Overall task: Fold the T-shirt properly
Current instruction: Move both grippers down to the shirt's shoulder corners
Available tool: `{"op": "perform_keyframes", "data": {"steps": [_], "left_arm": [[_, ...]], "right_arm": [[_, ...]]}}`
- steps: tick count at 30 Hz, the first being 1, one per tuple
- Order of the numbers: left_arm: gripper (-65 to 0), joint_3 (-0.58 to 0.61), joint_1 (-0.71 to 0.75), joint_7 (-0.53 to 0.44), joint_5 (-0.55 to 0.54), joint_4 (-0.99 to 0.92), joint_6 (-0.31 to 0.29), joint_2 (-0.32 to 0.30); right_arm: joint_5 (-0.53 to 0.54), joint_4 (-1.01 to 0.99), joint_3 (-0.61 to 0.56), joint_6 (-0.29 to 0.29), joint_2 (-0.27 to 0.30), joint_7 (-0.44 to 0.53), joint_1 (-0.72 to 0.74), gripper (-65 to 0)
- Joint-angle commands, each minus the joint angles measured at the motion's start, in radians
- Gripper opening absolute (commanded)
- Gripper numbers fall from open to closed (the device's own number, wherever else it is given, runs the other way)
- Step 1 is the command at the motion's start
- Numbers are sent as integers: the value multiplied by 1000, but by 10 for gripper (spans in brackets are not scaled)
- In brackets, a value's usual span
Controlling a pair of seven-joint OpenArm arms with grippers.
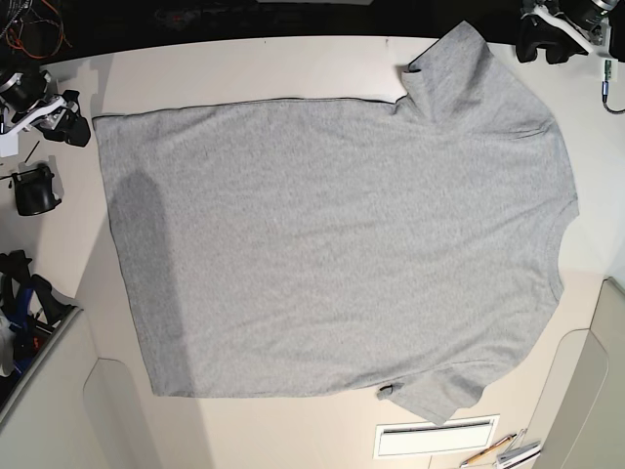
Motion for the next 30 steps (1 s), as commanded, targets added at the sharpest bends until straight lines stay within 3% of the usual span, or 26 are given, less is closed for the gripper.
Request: {"op": "perform_keyframes", "data": {"steps": [1,8,22,30], "left_arm": [[-223,2,1,-12,-12,9,-12,-9],[-196,43,-55,12,19,-21,-16,-9],[-181,53,-68,133,-77,-22,-41,-9],[-181,157,-68,149,-47,-29,-37,-8]], "right_arm": [[1,10,6,3,19,3,-1,-301],[-13,10,6,3,19,3,-1,-301],[-32,10,6,3,19,3,0,-301],[-29,10,4,3,19,1,-1,-301]]}}
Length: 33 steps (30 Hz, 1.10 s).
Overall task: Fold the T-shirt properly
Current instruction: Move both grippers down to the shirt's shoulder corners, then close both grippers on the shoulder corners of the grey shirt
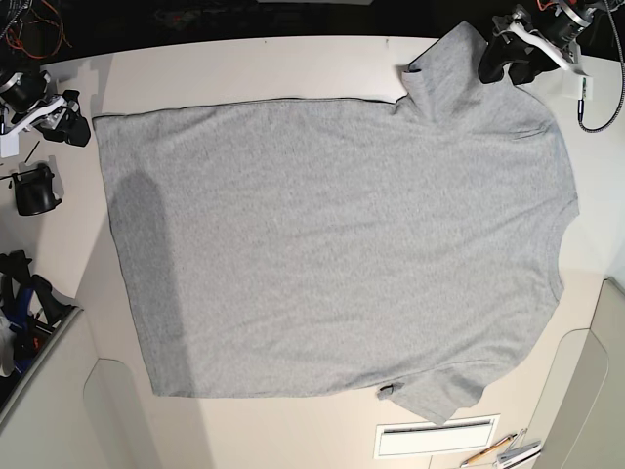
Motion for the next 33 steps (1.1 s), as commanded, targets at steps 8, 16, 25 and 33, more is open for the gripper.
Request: {"op": "perform_keyframes", "data": {"steps": [8,16,25,33], "left_arm": [[-182,8,18,122,39,-3,11,-5],[-182,8,18,121,39,-3,-60,-5],[-184,8,17,121,38,-3,-100,-5],[-393,8,17,138,35,-3,-120,-5]], "right_arm": [[58,11,4,8,19,-39,-1,-301],[58,11,-29,8,14,-38,2,-301],[58,13,-45,19,-64,-55,21,-303],[65,14,-95,19,-64,-142,72,-422]]}}
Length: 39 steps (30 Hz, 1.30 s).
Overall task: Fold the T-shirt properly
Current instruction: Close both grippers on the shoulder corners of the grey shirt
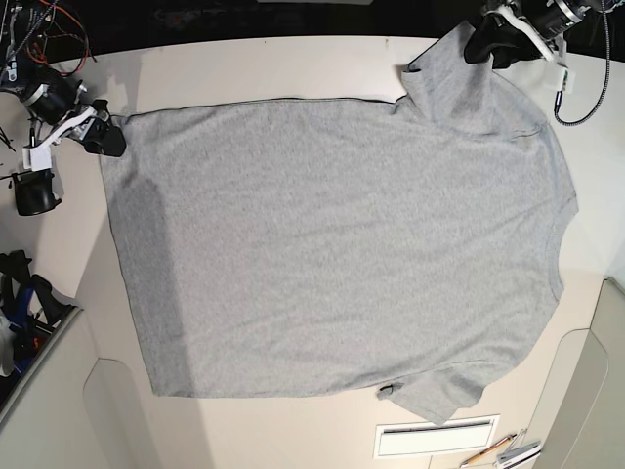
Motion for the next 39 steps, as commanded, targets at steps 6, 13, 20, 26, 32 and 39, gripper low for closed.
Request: {"op": "perform_keyframes", "data": {"steps": [6,13,20,26,32,39], "left_arm": [[-542,-1,17,2,13,1,-38,-3],[-650,-1,17,-105,14,2,-38,-6],[-650,-1,14,-70,14,11,-38,-6],[-650,-11,18,-35,13,120,-38,-6],[-650,-72,18,-34,8,211,-38,-6],[-650,-156,17,-29,-59,212,-38,-6]], "right_arm": [[-15,6,0,-7,13,-21,-3,-537],[-16,6,0,-7,13,5,-2,-650],[-43,8,0,-7,14,3,3,-650],[-45,42,1,-7,14,-19,2,-650],[-45,113,34,-7,14,-53,2,-650],[-45,148,61,-8,15,-55,3,-650]]}}
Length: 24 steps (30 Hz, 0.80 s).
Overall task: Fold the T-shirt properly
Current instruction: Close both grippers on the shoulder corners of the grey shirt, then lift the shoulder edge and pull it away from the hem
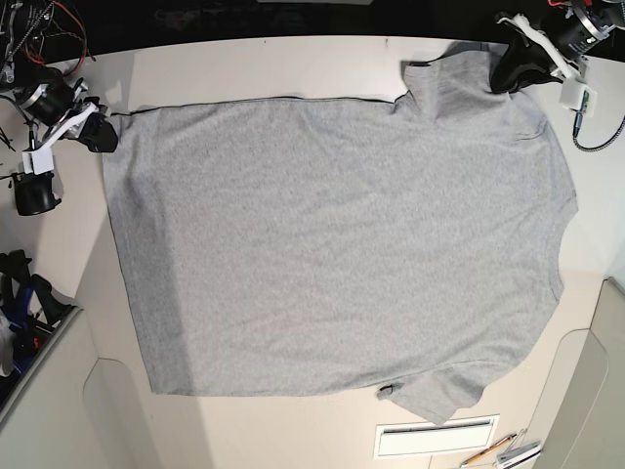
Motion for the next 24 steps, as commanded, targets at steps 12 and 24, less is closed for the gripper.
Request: {"op": "perform_keyframes", "data": {"steps": [12,24], "left_arm": [[-650,-128,8,-21,-84,16,-13,-9],[-650,-147,-73,-16,-75,16,-13,-21]], "right_arm": [[38,19,15,4,55,15,55,-650],[39,19,15,3,55,10,107,-650]]}}
